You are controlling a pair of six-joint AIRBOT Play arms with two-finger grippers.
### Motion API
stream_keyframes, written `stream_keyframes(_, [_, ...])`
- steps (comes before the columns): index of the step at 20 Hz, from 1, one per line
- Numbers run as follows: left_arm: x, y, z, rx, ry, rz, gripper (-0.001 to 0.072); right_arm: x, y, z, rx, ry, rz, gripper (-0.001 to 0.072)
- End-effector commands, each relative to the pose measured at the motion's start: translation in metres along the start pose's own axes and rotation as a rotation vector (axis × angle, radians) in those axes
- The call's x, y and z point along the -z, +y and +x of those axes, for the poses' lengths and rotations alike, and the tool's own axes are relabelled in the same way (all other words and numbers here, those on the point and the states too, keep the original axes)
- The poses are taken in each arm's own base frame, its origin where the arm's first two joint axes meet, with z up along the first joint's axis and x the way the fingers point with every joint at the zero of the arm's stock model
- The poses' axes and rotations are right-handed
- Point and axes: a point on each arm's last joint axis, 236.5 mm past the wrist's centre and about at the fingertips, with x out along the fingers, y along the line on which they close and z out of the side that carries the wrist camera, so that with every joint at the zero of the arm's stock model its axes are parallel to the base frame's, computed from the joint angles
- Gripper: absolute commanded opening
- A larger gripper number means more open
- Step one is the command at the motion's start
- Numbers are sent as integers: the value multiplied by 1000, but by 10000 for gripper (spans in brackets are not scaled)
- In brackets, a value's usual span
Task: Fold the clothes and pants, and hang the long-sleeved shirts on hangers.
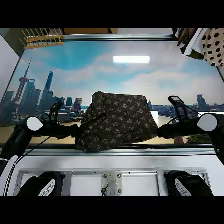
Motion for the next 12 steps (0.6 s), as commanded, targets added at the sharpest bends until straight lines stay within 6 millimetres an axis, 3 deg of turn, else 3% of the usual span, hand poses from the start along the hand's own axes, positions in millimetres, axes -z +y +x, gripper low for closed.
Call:
stream_keyframes(1, [-53,-11,-22,-10,-184,48,590,11,4,16,-38,14,36,7])
stream_keyframes(3, [-89,-27,-35,-5,-272,95,590,4,5,16,-41,-14,39,6])
stream_keyframes(5, [-107,-45,-23,-28,-265,188,589,-1,7,16,-52,-35,44,7])
stream_keyframes(9, [-112,-78,44,-170,-132,512,589,-4,10,15,-64,-48,53,7])
stream_keyframes(12, [-111,-87,89,-308,-51,682,589,-4,10,15,-63,-48,53,7])
